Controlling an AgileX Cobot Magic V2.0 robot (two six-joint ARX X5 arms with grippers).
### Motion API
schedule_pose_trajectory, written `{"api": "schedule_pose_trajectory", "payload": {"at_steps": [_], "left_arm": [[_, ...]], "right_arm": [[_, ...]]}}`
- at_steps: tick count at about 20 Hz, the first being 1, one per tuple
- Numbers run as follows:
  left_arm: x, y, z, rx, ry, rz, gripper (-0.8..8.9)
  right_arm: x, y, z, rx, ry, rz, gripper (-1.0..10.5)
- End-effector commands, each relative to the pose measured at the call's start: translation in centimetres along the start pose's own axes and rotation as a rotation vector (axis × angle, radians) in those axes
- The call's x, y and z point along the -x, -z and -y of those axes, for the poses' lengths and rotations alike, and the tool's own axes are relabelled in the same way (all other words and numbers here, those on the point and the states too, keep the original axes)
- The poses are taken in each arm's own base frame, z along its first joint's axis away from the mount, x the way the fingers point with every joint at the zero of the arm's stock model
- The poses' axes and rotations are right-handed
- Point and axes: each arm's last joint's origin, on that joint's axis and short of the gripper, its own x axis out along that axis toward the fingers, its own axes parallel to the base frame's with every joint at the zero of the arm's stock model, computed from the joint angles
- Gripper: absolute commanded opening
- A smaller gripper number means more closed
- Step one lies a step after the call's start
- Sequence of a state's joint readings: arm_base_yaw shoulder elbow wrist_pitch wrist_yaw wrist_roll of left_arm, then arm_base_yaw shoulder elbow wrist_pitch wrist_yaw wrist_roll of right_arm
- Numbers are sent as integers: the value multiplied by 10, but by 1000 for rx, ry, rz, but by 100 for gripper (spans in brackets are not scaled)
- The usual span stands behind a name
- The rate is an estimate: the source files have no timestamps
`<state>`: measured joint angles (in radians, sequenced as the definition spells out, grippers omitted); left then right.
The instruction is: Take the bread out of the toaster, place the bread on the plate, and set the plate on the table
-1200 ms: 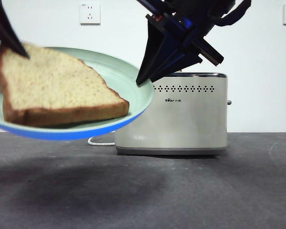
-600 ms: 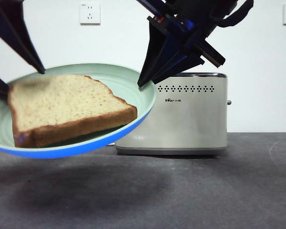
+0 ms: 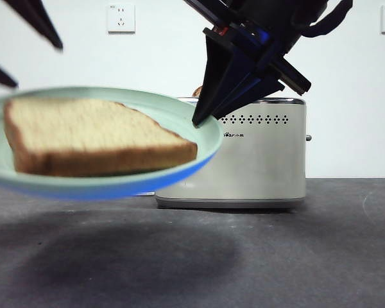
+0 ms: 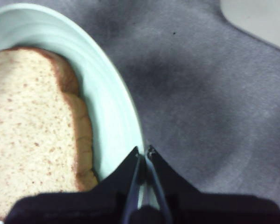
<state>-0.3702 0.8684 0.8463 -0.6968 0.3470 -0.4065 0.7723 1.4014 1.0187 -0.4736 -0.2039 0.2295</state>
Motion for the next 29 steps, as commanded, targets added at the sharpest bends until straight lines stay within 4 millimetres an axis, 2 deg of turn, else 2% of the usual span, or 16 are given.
{"api": "schedule_pose_trajectory", "payload": {"at_steps": [1,2,5,8,11,13,15,20,24,29], "left_arm": [[18,-7,9,-74,8,41,346],[24,-9,13,-91,13,54,346],[60,-17,30,-169,27,102,346],[90,-15,41,-252,2,118,326],[111,-1,37,-318,-192,166,7],[123,9,32,-321,-343,190,-8],[132,18,30,-342,-383,212,-8],[143,34,33,-432,-243,170,-8],[142,37,35,-490,-117,124,-8],[141,40,35,-501,-95,91,-8]], "right_arm": [[1,-3,-1,-20,-11,20,-18],[1,-3,-1,-21,-11,20,-18],[1,-3,-1,-37,-12,20,-18],[3,-4,3,-71,-2,27,-18],[5,-7,14,-114,21,39,-18],[8,-9,25,-153,43,51,-18],[12,-11,38,-200,47,61,-18],[8,-9,73,-332,48,21,-18],[-16,-1,86,-381,53,-82,-18],[-42,5,96,-410,64,-139,-18]]}}
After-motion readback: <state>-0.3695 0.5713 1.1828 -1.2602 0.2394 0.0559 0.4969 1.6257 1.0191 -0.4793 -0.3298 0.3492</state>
